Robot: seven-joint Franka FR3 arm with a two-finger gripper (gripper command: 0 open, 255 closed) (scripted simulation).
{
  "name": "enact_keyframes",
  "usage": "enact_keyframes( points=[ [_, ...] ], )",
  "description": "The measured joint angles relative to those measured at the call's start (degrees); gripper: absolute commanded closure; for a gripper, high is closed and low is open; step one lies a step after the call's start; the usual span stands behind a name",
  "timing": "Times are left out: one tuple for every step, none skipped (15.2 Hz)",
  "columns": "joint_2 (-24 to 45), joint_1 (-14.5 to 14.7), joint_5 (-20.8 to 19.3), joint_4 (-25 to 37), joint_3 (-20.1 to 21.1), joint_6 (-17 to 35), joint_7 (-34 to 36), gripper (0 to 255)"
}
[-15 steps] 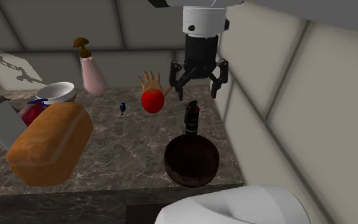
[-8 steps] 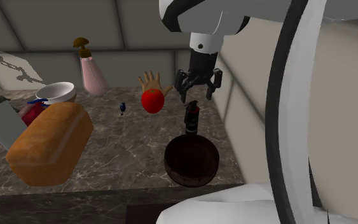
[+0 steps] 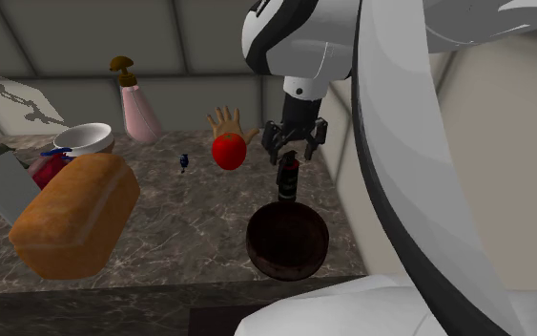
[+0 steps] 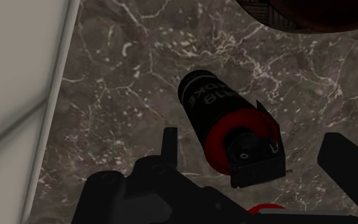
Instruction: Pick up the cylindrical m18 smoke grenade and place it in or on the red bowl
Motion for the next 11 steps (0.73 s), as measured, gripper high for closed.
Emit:
enact_keyframes(
  points=[
    [0.07, -0.01, 0.00, -0.62, -0.03, 0.69, -0.07, 0],
    [0.14, 0.04, 0.05, -0.92, 0.02, 1.06, -0.01, 0],
    [0.20, 0.06, 0.07, -1.02, 0.02, 1.24, -0.02, 0],
    [0.23, 0.06, 0.08, -1.09, 0.02, 1.33, -0.02, 0],
    [0.24, 0.07, 0.08, -1.12, 0.02, 1.38, -0.03, 0],
    [0.25, 0.07, 0.09, -1.13, 0.02, 1.40, -0.02, 0],
    [0.25, 0.07, 0.09, -1.14, 0.02, 1.42, -0.02, 0],
    [0.25, 0.07, 0.09, -1.14, 0.02, 1.42, -0.02, 255],
    [0.25, 0.07, 0.09, -1.14, 0.02, 1.42, -0.02, 255],
    [0.24, 0.07, 0.09, -1.11, 0.02, 1.42, -0.02, 255],
    [0.23, 0.07, 0.09, -1.11, 0.02, 1.42, -0.02, 255]
  ],
)
